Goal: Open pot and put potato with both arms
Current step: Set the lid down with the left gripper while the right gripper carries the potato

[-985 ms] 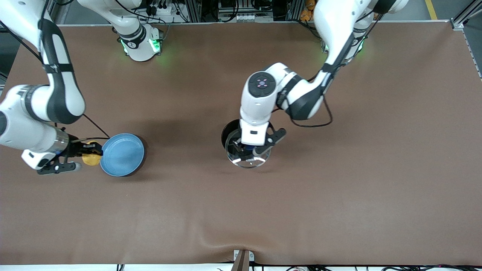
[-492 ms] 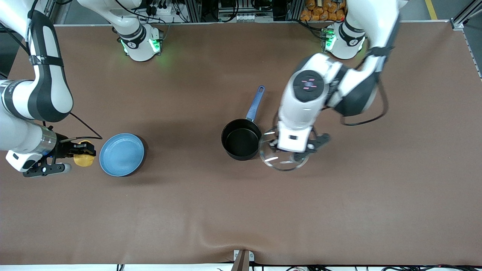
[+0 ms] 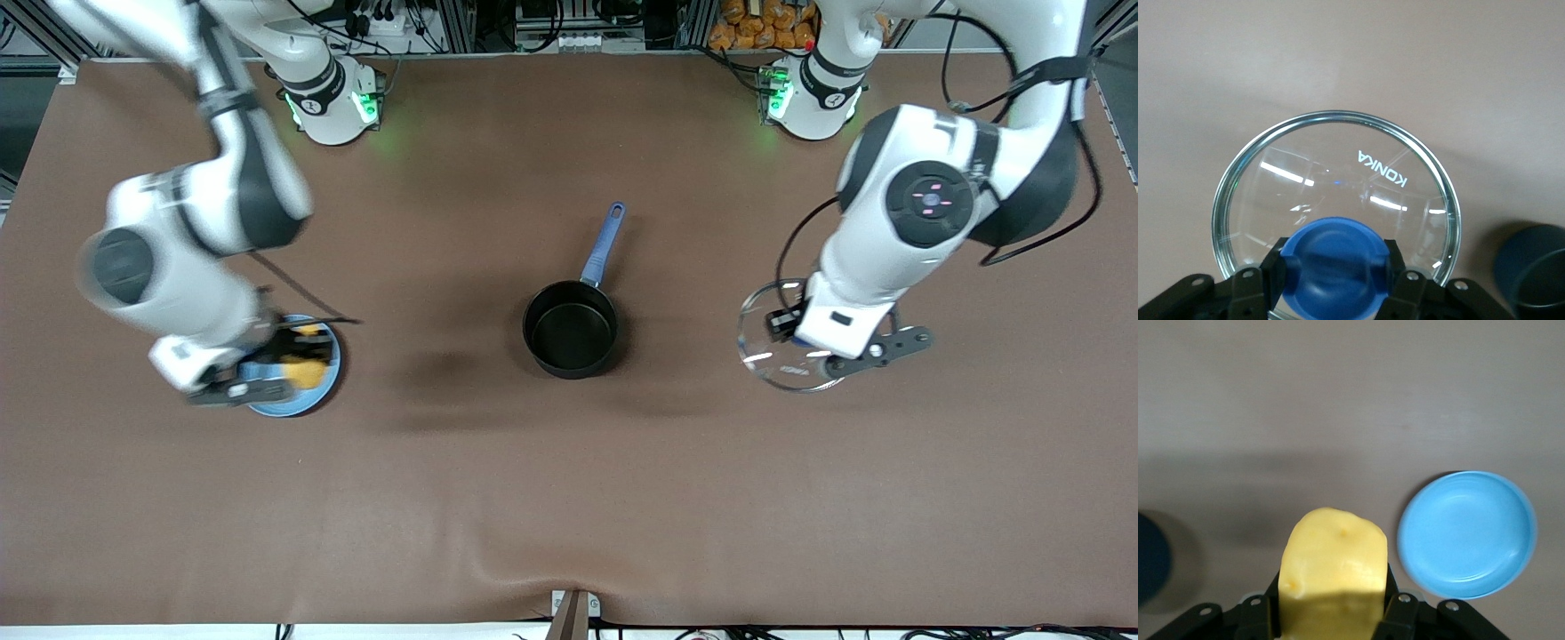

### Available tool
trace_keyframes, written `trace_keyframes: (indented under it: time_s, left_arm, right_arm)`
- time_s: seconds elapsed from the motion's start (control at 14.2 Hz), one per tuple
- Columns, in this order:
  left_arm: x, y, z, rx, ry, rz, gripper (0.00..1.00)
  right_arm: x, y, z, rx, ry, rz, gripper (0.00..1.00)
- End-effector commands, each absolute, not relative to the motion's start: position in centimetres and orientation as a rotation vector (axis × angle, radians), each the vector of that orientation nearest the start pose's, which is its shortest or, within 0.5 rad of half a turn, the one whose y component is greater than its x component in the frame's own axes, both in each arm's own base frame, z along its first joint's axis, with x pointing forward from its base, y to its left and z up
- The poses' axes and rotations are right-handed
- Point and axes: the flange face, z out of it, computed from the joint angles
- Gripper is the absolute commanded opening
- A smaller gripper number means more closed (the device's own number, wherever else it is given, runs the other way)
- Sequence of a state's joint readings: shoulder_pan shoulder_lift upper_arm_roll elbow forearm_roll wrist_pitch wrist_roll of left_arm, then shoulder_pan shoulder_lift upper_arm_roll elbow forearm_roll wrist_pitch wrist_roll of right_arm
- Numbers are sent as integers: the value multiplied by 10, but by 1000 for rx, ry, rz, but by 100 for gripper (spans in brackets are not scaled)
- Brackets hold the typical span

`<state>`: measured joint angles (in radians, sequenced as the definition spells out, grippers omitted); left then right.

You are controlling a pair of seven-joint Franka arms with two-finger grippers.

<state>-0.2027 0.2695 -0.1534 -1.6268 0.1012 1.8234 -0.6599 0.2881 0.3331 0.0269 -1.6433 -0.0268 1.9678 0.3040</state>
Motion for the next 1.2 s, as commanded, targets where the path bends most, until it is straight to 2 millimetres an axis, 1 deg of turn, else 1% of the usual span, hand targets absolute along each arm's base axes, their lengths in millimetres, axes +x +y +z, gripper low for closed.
trace_keyframes:
  time_s: [0.0, 0.14, 0.28, 0.35, 0.42, 0.49, 0.63, 0.7, 0.84, 0.91, 0.98, 1.06, 1.13]
  left_arm:
    - [585, -162, 452, -3032, -374, 51, 0]
    - [580, -144, 425, -3055, -319, 3, 0]
    - [579, -107, 397, -3068, -275, -15, 0]
    - [578, -87, 381, -3072, -244, -1, 0]
    - [577, -68, 365, -3077, -237, -1, 0]
    - [573, -56, 348, -3083, -223, 0, 0]
    - [567, -44, 318, -3093, -189, 9, 0]
    - [567, -44, 305, -3099, -149, 41, 0]
    - [566, -42, 289, -3129, -184, 91, 0]
    - [566, -42, 280, -3138, -173, 111, 0]
    - [565, -42, 270, -3142, -150, 128, 0]
    - [563, -42, 260, -3146, -121, 138, 0]
    - [561, -42, 254, -3150, -114, 129, 0]
  right_arm:
    - [606, 287, 425, -3183, 117, -59, 0]
    - [585, 363, 408, -3180, 180, -68, 0]
    - [574, 426, 383, -3168, 240, -75, 0]
    - [572, 452, 372, -3158, 255, -87, 0]
    - [572, 470, 367, -3148, 231, -104, 0]
    - [569, 484, 357, -3137, 206, -117, 0]
    - [564, 502, 342, -3098, 143, -168, 0]
    - [561, 508, 335, -3094, 124, -174, 0]
    - [554, 518, 306, -3112, 87, -168, 0]
    - [552, 525, 296, -3104, 56, -203, 0]
    - [552, 526, 283, -3100, 39, -230, 0]
    - [546, 528, 265, -3108, 21, -227, 0]
    - [542, 529, 256, -3100, 22, -228, 0]
